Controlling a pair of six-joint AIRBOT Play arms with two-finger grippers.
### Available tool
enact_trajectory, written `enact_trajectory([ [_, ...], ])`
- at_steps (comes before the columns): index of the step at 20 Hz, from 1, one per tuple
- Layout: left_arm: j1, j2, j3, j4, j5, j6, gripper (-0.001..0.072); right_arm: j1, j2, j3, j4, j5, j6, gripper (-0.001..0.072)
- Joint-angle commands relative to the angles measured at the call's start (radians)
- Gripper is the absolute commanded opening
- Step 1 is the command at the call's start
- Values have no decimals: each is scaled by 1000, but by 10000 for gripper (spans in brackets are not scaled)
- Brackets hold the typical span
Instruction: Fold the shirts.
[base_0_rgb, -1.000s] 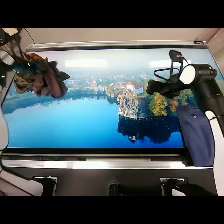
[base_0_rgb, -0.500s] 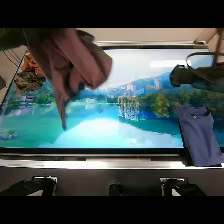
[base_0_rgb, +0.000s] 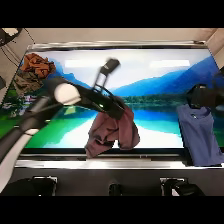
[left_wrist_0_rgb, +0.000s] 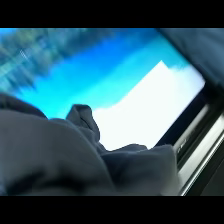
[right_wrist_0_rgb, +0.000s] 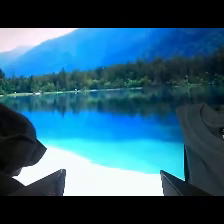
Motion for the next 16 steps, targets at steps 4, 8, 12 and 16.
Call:
enact_trajectory([
  [4, 31, -126, 92, 60, -134, -27, 720, 0, -98, -8, 10, 93, 0, 672],
  [8, 250, -3, 62, 227, -380, -26, 661, 0, -217, -186, 143, 182, -51, 672],
  [12, 404, 230, -362, 205, -357, -26, 652, 0, -234, -547, 380, 70, -72, 672],
  [16, 417, 417, -843, 101, -164, -26, 652, 0, -234, -769, 473, -71, -90, 672],
])
